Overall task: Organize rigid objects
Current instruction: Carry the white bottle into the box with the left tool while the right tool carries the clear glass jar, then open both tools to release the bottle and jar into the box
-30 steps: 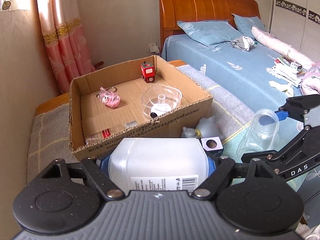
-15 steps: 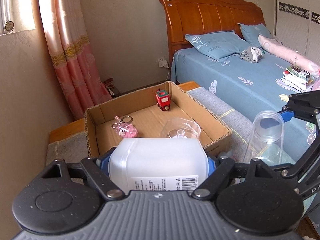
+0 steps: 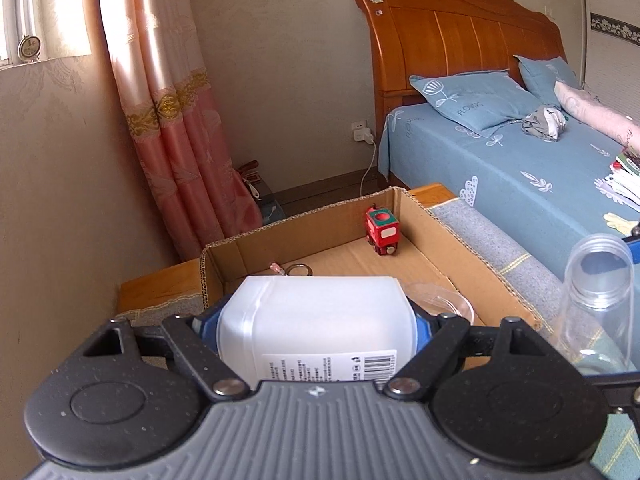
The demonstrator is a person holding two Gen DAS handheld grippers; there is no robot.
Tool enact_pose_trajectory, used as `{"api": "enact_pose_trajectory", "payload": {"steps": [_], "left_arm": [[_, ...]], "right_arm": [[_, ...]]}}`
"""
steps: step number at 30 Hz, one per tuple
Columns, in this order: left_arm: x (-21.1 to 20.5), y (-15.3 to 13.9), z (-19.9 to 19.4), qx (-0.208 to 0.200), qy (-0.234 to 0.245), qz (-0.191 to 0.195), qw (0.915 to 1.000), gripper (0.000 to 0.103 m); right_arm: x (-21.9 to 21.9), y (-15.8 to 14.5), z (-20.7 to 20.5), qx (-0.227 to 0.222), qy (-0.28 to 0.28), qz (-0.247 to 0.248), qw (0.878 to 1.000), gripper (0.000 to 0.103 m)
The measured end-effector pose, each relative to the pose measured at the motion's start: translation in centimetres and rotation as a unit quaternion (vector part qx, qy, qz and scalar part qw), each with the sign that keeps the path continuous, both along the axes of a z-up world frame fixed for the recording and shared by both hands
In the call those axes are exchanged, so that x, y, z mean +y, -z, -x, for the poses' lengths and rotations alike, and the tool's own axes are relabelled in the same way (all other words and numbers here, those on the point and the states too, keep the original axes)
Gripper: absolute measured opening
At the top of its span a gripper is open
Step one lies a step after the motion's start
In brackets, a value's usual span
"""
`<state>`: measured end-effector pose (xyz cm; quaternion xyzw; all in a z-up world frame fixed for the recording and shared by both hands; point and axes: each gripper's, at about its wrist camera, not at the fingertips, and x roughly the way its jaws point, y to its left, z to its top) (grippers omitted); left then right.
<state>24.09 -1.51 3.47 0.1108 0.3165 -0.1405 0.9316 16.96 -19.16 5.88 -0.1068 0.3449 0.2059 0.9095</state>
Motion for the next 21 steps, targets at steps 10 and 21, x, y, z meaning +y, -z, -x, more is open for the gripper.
{"api": "enact_pose_trajectory", "payload": {"steps": [10,21], "left_arm": [[1.9,3.0,0.1,0.026,-0.037,0.026,0.9987,0.094],[5.0,1.4,5.9,-0.008,-0.1,0.029,0.9945,0.1]], "right_arm": [[0.2,-0.1,-0.7,0.002,0.004,0.01,1.0,0.093],[2.1,-0.4,-6.8,0.02,-0.003,0.006,1.0,0.093]]}}
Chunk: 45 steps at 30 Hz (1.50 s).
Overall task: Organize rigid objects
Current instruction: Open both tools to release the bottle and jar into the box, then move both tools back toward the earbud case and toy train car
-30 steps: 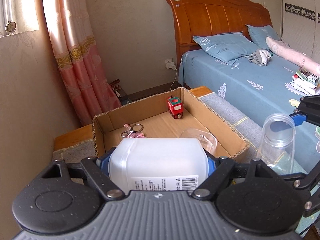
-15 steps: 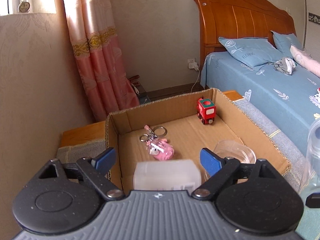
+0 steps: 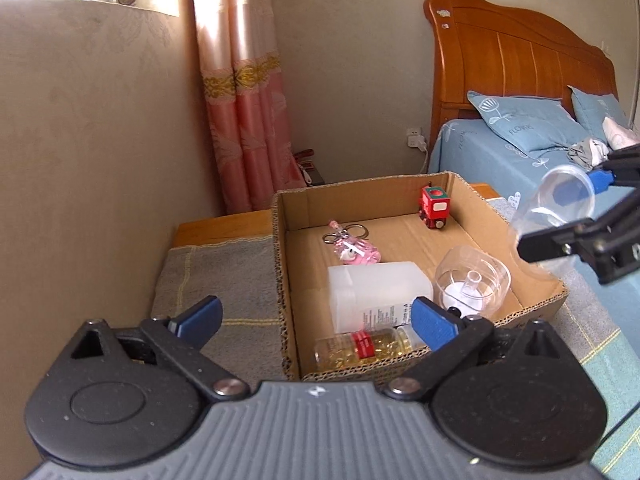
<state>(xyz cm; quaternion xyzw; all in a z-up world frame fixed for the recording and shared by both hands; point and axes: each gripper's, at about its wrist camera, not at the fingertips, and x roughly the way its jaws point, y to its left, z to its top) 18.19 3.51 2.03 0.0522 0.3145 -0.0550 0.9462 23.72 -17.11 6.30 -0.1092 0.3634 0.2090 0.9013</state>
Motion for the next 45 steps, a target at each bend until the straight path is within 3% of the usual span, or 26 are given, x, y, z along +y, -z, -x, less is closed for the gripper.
{"api": "enact_pose_trajectory", "payload": {"steps": [12,16,35,45], "left_arm": [[3.6,-0.2,4.7,-0.006,-0.059,0.03,0.9978,0.1],[4.2,-0.1,5.0,-0.004,-0.058,0.034,0.9977,0.1],[3.0,1.0,5.8,0.015,-0.036,0.039,0.9985,0.1],[2.1,2.1,6.1,0.035,-0.016,0.037,0.9986,0.1]], "right_arm": [[3.9,1.8,-9.2,0.033,0.037,0.023,0.999,0.094],[4.4,2.6,-9.7,0.025,0.047,0.04,0.998,0.103],[1.8,1.5,-1.3,-0.002,0.027,0.028,0.999,0.103],[-1.6,4.3,4.5,-0.012,0.066,0.056,0.996,0.103]]}}
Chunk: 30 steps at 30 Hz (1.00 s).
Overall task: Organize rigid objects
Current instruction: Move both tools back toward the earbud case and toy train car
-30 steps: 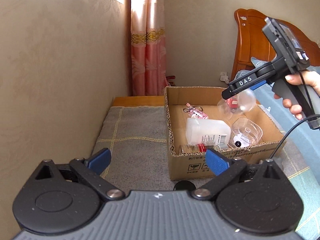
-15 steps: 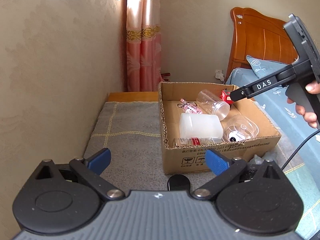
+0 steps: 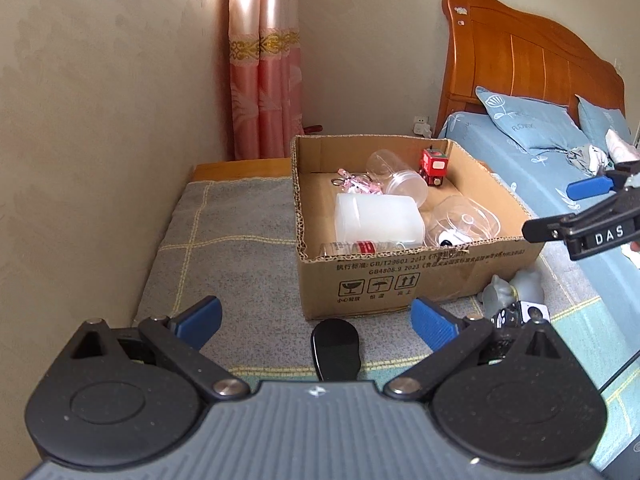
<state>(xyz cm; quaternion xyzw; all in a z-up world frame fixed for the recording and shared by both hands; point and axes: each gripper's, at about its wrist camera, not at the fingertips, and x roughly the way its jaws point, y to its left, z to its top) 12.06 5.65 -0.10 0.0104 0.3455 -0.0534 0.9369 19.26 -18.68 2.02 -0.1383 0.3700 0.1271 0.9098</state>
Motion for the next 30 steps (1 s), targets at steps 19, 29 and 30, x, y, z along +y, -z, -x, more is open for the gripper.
{"api": "enact_pose_trajectory", "payload": {"steps": [19,29,30], "left_arm": [[-0.4,1.0,1.6,0.019,0.017,0.006,0.9996,0.1],[0.3,1.1,2.2,0.016,0.012,0.012,0.9997,0.1],[0.5,1.1,2.2,0.016,0.009,0.013,0.9997,0.1]], "right_arm": [[-0.4,5.1,4.8,0.046,0.019,-0.008,0.999,0.103],[3.1,5.3,7.2,0.065,-0.031,-0.034,0.997,0.103],[3.7,5.4,7.4,0.066,-0.039,-0.035,0.996,0.103]]}}
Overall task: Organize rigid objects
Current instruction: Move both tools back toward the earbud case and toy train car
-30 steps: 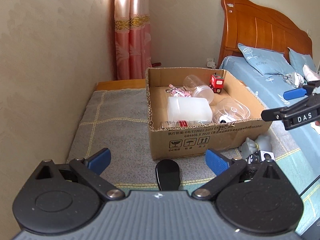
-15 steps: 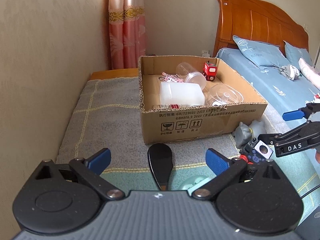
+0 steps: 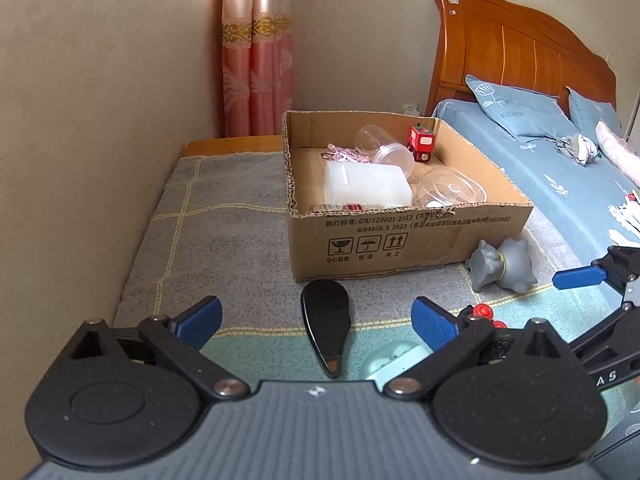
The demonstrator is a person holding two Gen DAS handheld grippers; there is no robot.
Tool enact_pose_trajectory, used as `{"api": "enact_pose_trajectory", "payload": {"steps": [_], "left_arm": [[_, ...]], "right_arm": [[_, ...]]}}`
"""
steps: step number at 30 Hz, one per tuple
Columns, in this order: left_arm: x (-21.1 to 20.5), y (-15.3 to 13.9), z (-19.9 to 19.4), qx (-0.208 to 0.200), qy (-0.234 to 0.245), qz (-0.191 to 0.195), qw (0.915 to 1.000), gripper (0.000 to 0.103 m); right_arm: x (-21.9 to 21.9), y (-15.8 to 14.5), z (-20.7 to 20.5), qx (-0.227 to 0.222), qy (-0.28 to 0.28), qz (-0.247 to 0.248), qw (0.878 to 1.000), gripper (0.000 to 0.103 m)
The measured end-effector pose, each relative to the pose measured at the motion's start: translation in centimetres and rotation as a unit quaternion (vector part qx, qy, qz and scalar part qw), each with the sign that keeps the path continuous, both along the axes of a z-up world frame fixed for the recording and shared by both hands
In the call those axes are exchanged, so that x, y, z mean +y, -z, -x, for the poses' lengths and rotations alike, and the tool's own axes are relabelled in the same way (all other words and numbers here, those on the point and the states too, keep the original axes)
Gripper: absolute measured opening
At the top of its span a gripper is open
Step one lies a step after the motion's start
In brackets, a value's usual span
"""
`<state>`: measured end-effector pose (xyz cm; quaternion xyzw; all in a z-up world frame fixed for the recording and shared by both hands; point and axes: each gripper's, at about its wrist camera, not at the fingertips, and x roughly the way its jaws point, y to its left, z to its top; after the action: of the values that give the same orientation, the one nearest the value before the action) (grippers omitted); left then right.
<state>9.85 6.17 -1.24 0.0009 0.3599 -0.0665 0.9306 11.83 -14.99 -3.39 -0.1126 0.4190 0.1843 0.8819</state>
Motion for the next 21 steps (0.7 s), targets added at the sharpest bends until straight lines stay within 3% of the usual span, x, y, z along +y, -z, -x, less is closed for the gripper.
{"api": "enact_pose_trajectory", "payload": {"steps": [8,12,21], "left_arm": [[0.5,0.6,0.2,0.01,0.002,0.0,1.0,0.1],[0.0,1.2,0.2,0.022,0.017,0.002,0.9996,0.1],[-3.1,4.2,-1.4,0.062,0.058,0.003,0.9964,0.1]], "right_arm": [[2.7,3.5,-0.3,0.008,-0.001,0.034,0.999,0.103],[0.8,3.9,-0.8,0.022,0.007,-0.002,1.0,0.103],[-0.3,4.5,0.1,-0.013,-0.01,-0.017,1.0,0.103]]}}
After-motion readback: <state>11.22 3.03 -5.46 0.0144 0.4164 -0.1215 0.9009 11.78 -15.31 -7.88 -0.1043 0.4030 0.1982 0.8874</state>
